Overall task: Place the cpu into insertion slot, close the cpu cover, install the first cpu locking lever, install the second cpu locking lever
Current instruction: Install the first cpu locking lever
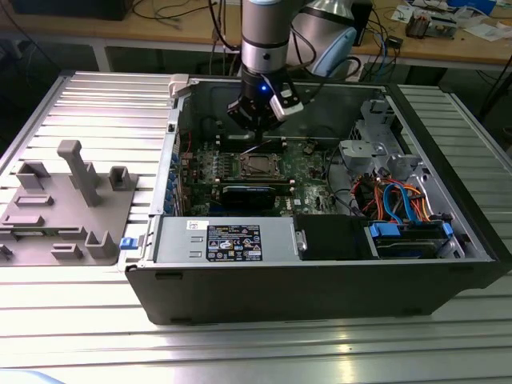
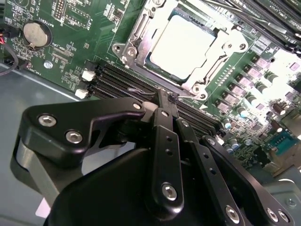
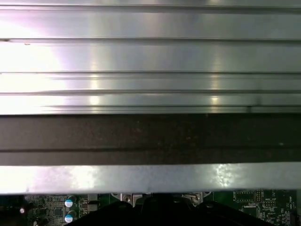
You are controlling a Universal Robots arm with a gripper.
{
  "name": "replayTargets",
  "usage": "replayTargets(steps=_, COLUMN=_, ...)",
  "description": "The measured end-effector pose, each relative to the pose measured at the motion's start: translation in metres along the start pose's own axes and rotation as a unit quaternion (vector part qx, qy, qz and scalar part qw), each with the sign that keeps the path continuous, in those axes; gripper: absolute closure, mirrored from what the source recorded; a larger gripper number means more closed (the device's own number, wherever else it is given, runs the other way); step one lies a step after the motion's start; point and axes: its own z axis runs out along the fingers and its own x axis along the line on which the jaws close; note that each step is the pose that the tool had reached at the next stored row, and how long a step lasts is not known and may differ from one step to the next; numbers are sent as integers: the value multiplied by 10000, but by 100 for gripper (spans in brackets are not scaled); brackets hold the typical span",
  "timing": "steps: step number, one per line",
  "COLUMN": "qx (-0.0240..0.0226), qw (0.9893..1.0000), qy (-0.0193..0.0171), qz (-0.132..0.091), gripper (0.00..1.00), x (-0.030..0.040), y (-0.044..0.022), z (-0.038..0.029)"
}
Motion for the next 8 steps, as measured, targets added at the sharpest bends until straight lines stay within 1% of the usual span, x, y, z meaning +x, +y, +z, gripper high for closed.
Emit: replayTargets(steps=8, qx=3, qw=10000, qy=-1, qz=-1, gripper=89, x=-59, y=3, z=38)
